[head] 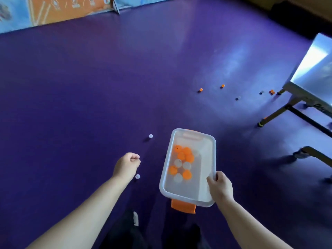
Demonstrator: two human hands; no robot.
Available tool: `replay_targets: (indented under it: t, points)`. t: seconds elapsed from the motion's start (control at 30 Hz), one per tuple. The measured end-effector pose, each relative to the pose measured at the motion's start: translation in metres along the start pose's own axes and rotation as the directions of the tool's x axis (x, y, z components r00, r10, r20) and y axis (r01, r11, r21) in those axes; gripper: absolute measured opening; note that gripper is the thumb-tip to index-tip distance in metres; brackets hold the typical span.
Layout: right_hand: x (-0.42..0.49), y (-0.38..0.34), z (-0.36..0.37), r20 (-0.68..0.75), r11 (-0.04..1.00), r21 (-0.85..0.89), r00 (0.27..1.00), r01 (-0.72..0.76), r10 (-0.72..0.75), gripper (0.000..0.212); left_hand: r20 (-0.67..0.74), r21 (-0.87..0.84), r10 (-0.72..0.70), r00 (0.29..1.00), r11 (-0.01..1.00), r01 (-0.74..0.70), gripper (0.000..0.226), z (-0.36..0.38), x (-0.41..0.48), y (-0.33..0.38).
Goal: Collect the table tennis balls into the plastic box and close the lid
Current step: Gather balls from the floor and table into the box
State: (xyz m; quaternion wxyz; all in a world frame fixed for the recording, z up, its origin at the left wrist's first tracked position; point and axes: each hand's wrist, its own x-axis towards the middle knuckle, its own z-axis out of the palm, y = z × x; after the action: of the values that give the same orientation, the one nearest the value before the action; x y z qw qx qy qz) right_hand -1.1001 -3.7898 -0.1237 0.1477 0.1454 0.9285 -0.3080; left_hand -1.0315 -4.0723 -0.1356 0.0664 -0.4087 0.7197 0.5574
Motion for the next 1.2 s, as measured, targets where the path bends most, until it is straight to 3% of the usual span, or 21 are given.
replay_targets:
  t: [0.33,0.67,0.9,1.07,1.2]
  points:
    - [0.132,-0.021,-0.027,0.015,0.999,0.001,0.999,-0.043,0.043,0.021,0.024,-0.020,-0.013,1.000,1.000,0.013,0.013,0.067,0.099,0.085]
    - [0.357,-0.043,-0.028,0.245,0.962,-0.215,0.963,0.167,-0.113,0.013,-0.228,-0.166,-0.196,0.954,0.973,0.160,0.015,0.185,0.192,0.113]
    - [0.455,-0.040,0.070,0.352,0.945,-0.254,0.930,0.207,-0.109,0.010,-0.308,-0.125,-0.331,0.892,0.944,0.307,0.021,0.243,0.268,0.031]
    - [0.503,-0.017,0.191,0.367,0.961,-0.194,0.923,0.199,-0.117,0.013,-0.264,0.086,-0.335,0.904,0.926,0.369,0.023,0.273,0.340,-0.082]
    - [0.530,0.011,0.295,0.353,0.976,-0.091,0.923,0.197,-0.153,0.015,-0.311,0.116,-0.389,0.867,0.890,0.441,0.027,0.288,0.401,-0.180]
